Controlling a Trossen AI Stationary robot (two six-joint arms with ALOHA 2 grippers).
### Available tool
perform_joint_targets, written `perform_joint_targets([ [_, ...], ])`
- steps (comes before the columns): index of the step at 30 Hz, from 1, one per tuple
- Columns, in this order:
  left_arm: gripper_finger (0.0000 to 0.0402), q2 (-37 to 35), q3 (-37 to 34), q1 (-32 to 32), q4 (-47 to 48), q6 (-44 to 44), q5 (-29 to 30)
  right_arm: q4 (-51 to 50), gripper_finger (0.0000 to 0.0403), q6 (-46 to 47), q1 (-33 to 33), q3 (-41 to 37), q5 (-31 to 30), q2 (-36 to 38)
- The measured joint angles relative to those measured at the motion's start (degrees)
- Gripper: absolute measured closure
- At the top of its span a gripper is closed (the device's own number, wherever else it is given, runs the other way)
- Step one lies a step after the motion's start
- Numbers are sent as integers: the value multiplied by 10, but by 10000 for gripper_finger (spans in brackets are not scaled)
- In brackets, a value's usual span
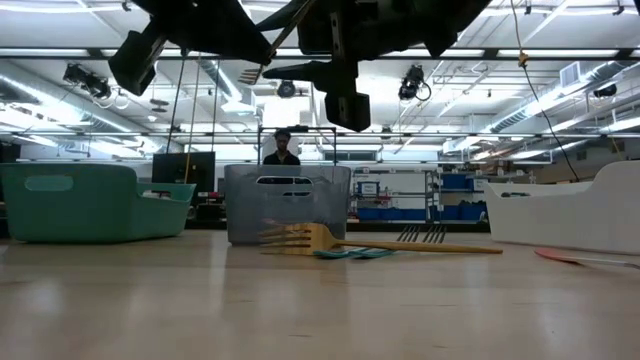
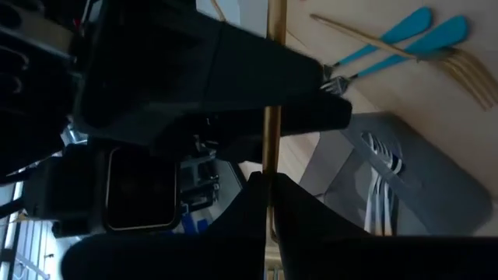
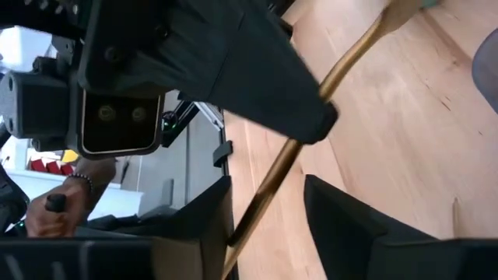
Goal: Sort silverware by color (type)
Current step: Put the gold fork into the white bin
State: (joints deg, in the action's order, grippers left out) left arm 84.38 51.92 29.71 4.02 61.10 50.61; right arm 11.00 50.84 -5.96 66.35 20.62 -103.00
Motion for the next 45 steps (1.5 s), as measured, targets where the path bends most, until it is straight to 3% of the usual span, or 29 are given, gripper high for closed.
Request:
perform_joint_targets([
  [13,380,0,0,-6,2,55,-2,-6,350,-15,-1,0,-9,0],
  [18,340,0,0,-7,-2,45,-19,-19,378,-29,-1,-1,-24,-1],
  [24,275,0,0,-6,-1,21,-42,-21,378,-37,-1,-1,-33,-1],
  [40,260,0,0,30,20,-264,-42,-111,378,-57,2,0,-41,1],
  [45,260,0,0,31,58,-340,-100,-143,378,-62,7,0,-44,8],
])
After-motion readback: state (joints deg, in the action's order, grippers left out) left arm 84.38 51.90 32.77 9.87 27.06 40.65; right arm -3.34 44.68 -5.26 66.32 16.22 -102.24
